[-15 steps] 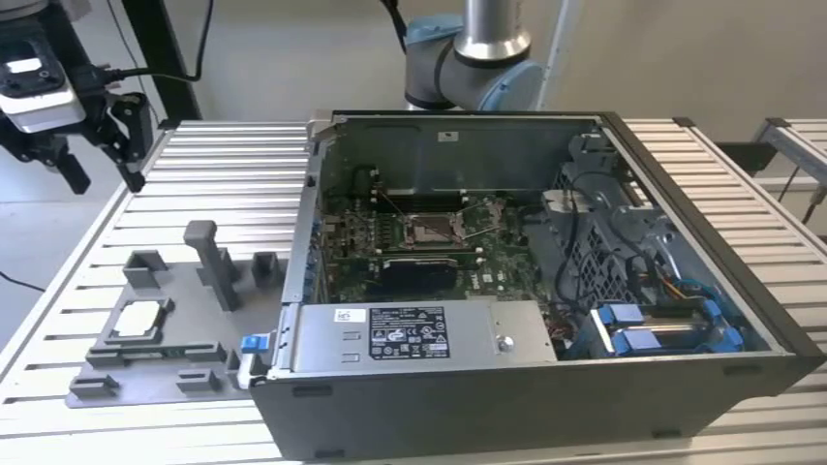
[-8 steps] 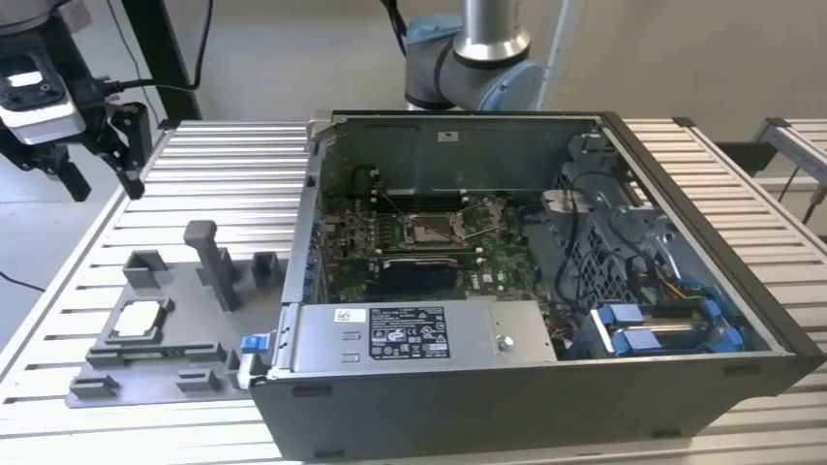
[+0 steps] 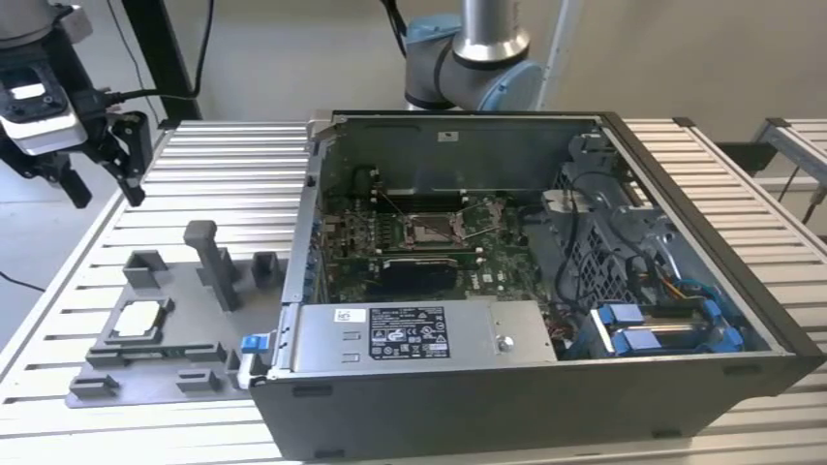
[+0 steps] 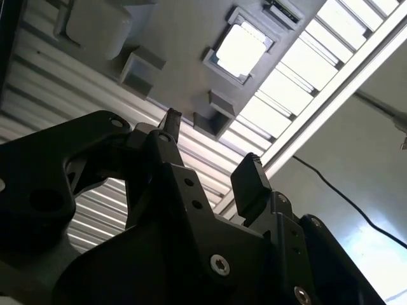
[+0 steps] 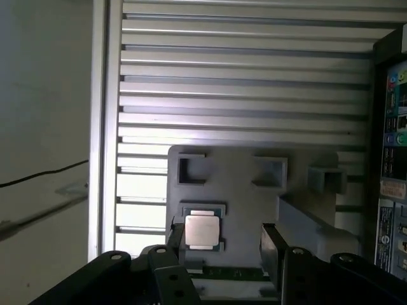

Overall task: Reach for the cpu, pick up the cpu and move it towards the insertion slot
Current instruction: 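Reach for the cpu, then pick up the cpu and move it towards the insertion slot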

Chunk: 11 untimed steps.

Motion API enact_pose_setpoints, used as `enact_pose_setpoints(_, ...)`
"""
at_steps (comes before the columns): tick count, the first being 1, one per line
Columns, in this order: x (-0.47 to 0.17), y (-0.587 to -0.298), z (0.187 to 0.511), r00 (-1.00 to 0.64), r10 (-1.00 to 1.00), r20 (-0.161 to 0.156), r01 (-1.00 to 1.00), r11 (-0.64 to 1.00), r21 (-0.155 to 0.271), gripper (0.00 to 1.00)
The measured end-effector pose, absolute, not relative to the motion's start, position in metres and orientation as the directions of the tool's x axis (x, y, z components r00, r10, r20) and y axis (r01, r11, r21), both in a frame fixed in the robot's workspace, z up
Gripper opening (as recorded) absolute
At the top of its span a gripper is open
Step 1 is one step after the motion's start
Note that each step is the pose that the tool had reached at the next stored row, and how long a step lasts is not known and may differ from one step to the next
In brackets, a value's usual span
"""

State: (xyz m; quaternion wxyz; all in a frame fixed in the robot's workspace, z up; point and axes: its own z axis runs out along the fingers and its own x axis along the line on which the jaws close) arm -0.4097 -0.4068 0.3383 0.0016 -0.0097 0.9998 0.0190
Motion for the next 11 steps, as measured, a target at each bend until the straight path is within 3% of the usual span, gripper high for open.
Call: enact_pose_setpoints(11,-0.413,-0.4069,0.3312,-1.0,-0.019,-0.004,-0.019,0.999,0.038,1.0)
